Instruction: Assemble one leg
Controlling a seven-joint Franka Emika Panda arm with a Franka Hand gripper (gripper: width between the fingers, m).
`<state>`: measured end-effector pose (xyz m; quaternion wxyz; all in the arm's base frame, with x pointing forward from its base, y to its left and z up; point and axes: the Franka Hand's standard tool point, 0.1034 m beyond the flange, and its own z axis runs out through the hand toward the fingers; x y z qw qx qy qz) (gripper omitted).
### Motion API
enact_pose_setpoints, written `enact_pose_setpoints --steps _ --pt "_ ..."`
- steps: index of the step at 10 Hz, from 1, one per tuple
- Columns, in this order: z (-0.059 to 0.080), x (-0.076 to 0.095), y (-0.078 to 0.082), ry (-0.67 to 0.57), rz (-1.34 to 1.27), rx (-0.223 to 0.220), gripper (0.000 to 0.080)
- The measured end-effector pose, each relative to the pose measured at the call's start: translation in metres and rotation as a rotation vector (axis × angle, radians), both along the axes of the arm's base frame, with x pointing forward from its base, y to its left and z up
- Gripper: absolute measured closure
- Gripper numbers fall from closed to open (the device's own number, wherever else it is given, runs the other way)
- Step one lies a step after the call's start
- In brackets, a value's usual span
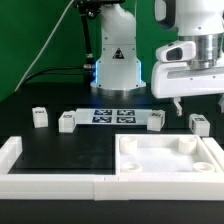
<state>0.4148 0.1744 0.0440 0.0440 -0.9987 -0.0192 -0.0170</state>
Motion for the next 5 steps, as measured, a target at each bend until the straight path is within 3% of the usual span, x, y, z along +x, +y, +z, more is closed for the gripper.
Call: enact_pose_setpoints --steps 4,5 --pt "-0.0031 -0.0046 -0.0009 0.063 0.029 -0.017 0.0151" --pt "-0.0032 -0.0088 -0.0040 0.156 0.045 -0.037 0.0151"
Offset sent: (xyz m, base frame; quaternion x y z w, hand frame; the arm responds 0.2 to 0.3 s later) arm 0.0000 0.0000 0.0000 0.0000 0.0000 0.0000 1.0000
